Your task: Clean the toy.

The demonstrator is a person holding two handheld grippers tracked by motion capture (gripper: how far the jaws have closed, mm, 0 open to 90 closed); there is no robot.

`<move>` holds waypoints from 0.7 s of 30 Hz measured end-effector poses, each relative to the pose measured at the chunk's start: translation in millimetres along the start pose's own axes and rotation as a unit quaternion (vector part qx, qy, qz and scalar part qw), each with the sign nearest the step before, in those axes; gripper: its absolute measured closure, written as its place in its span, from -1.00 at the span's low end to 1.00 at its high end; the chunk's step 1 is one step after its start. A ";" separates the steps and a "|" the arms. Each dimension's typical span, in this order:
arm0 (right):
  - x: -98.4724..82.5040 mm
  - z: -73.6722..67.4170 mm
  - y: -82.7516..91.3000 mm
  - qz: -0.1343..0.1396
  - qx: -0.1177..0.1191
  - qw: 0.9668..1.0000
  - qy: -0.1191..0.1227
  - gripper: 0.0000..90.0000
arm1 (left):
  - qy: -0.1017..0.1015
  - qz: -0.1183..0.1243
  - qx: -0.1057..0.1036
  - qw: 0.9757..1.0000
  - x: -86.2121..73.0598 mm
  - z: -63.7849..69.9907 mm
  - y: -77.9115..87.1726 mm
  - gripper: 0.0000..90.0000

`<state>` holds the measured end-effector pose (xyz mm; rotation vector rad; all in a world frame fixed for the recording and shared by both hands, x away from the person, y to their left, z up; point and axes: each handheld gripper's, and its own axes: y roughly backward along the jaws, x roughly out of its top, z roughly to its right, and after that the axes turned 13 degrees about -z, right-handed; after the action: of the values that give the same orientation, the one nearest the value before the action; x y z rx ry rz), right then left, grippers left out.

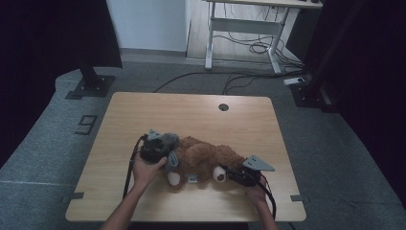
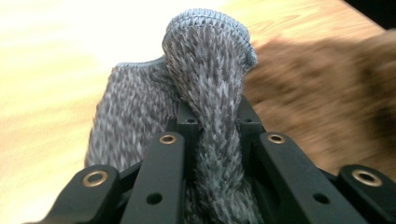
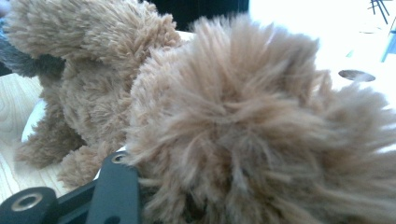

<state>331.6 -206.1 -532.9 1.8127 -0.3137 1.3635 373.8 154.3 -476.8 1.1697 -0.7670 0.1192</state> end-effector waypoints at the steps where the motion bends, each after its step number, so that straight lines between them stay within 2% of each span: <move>1: 0.0 -0.2 -0.1 0.000 0.001 1.000 0.000 0.06 | 0.006 -0.003 0.002 1.000 -5.1 -5.1 -0.7 0.73; 3: 0.0 -0.8 -0.2 0.001 0.002 1.000 0.000 0.06 | 0.010 -0.010 0.012 1.000 -12.1 -10.7 -2.7 0.73; 6: -0.1 -1.3 -0.1 0.001 0.001 1.000 0.000 0.06 | 0.014 -0.008 0.013 1.000 -10.9 -12.5 3.0 0.73; 8: -0.2 -2.0 0.4 0.000 -0.001 1.000 0.000 0.06 | 0.008 0.002 0.009 1.000 -6.3 -9.5 10.4 0.73; 10: -0.3 -1.3 0.3 0.001 -0.001 1.000 -0.002 0.06 | -0.001 0.016 0.001 1.000 1.7 -1.0 20.1 0.73; 14: -0.2 -0.1 0.0 0.001 0.000 1.000 -0.007 0.06 | -0.038 0.040 -0.021 0.998 21.9 30.5 34.2 0.73; 16: -0.2 -0.1 0.0 0.001 0.000 1.000 -0.008 0.06 | -0.056 0.048 -0.047 0.996 30.6 47.7 35.4 0.73; 18: -0.2 -0.1 0.0 0.001 0.000 1.000 -0.009 0.06 | -0.070 0.048 -0.057 0.995 37.7 63.8 32.7 0.73; 21: -0.1 0.7 -0.3 0.002 0.000 1.000 -0.009 0.06 | -0.090 0.038 -0.064 0.993 48.2 91.2 16.0 0.73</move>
<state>332.2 -206.5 -533.2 1.8264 -0.3259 1.3514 358.6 68.2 -419.8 1.0392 -0.9644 0.0275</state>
